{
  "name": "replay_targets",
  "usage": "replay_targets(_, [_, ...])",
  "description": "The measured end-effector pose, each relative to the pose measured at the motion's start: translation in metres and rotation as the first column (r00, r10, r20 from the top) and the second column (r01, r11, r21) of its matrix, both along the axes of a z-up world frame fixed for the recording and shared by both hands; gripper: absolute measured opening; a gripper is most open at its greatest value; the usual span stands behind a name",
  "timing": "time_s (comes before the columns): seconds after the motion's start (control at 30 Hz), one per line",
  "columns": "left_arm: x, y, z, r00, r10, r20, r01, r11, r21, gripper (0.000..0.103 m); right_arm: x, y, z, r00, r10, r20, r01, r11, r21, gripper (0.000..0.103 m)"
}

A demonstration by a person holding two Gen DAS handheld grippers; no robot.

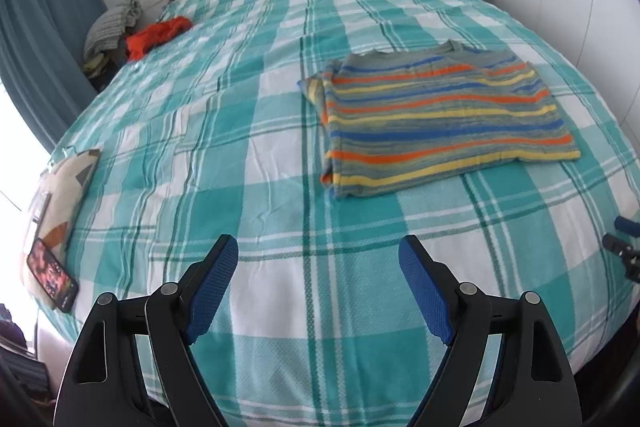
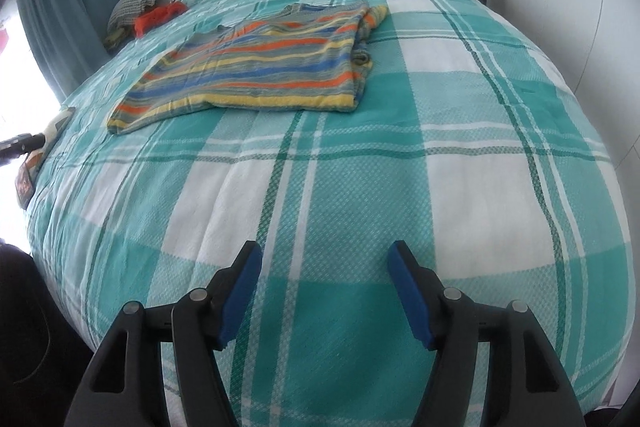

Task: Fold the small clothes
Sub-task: 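Move both tools to the edge of the half-folded sweater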

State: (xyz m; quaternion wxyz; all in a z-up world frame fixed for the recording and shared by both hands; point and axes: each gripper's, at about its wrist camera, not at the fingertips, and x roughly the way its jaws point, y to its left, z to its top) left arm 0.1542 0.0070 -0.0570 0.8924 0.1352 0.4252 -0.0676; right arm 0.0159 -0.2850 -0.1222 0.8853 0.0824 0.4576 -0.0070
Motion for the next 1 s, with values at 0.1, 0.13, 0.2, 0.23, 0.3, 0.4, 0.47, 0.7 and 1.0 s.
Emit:
replay_targets(0.1, [-0.001,-0.008,0.004,1.0,-0.005,0.005,0.006,1.0,-0.009,0.084,-0.002,0.003,-0.001,1.0,0.006,0.003,-0.006,1.0,0.002,0.066])
replay_targets(0.13, [-0.001,-0.011,0.005,1.0,-0.009,0.007,0.009,1.0,-0.01,0.084,-0.002,0.004,0.0,1.0,0.009,0.005,-0.009,1.0,0.003,0.066])
replay_targets(0.2, [0.0,-0.021,0.004,1.0,-0.022,0.007,0.022,1.0,-0.006,0.085,-0.002,0.006,0.001,1.0,0.016,0.01,-0.016,1.0,0.001,0.066])
replay_targets(0.23, [0.0,-0.025,0.003,1.0,-0.028,0.005,0.028,1.0,-0.005,0.086,-0.003,0.007,0.001,1.0,0.018,0.012,-0.018,1.0,0.0,0.066])
replay_targets(0.3, [0.0,-0.039,-0.004,0.998,-0.058,-0.011,0.058,0.998,-0.009,0.087,-0.003,0.007,0.003,1.0,0.019,0.022,-0.019,1.0,0.001,0.066])
replay_targets(0.4, [-0.005,-0.064,-0.02,0.993,-0.107,-0.041,0.107,0.994,0.001,0.087,-0.003,0.006,0.005,0.999,0.012,0.036,-0.012,1.0,0.005,0.066])
replay_targets(0.47, [-0.008,-0.079,-0.03,0.989,-0.138,-0.062,0.138,0.99,0.001,0.087,-0.003,0.003,0.008,0.999,0.001,0.049,-0.001,1.0,0.008,0.066])
replay_targets(0.7, [-0.02,-0.144,-0.058,0.948,-0.308,-0.086,0.31,0.951,0.013,0.087,-0.003,-0.017,0.014,0.994,-0.073,0.08,0.07,0.997,0.036,0.066])
replay_targets(1.0, [0.009,-0.232,-0.075,0.881,-0.472,-0.039,0.471,0.882,-0.024,0.088,0.028,-0.079,0.027,0.987,-0.144,0.075,0.137,0.986,0.1,0.066])
